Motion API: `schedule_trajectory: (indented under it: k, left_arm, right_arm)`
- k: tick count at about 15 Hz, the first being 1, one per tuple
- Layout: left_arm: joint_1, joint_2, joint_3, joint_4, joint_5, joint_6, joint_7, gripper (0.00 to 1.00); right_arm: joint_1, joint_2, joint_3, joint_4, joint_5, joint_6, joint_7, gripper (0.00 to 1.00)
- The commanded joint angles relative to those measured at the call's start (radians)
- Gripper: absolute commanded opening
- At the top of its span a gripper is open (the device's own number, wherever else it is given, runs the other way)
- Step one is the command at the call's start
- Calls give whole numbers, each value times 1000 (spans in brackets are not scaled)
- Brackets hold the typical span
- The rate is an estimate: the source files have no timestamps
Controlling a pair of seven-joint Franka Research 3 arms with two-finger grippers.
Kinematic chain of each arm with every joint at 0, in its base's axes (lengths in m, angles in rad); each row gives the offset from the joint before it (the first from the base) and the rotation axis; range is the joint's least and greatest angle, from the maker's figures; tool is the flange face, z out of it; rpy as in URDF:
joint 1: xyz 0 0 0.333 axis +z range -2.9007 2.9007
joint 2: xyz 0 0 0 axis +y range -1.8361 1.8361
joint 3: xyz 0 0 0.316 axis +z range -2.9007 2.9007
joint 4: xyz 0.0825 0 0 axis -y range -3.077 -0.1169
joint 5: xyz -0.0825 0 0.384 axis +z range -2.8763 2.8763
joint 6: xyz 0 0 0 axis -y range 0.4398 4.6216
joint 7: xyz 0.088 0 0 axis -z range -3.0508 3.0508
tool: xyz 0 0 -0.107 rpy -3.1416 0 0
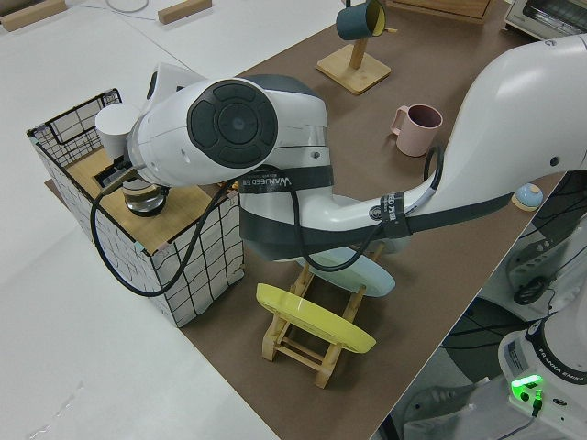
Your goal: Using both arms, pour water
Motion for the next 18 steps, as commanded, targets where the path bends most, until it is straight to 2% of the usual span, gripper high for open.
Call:
schedule_trajectory:
  k: [1,4,7,9,14,18]
  left_arm:
    - [-9,1,1,5,-16,28,16,995]
    - [-8,-7,1,7,34,19,-42,995]
    - [0,-22,1,13,219,-12,-178,995]
    - [0,-33,1,39,293,-85,-235,995]
    - [5,-56,5,62,301,-236,-291,995]
    - [3,-79,35,64,303,-310,-295,995]
  right_arm:
    - [-23,-25,15,-34,18,22,-19,992]
    - [-23,-25,15,-34,18,22,-19,992]
    - [-23,-25,15,-34,18,22,-19,992]
    - [-23,-25,15,-34,18,22,-19,992]
    - [-23,-25,15,-34,18,22,-19,992]
    - [-23,-25,15,-34,18,22,-19,992]
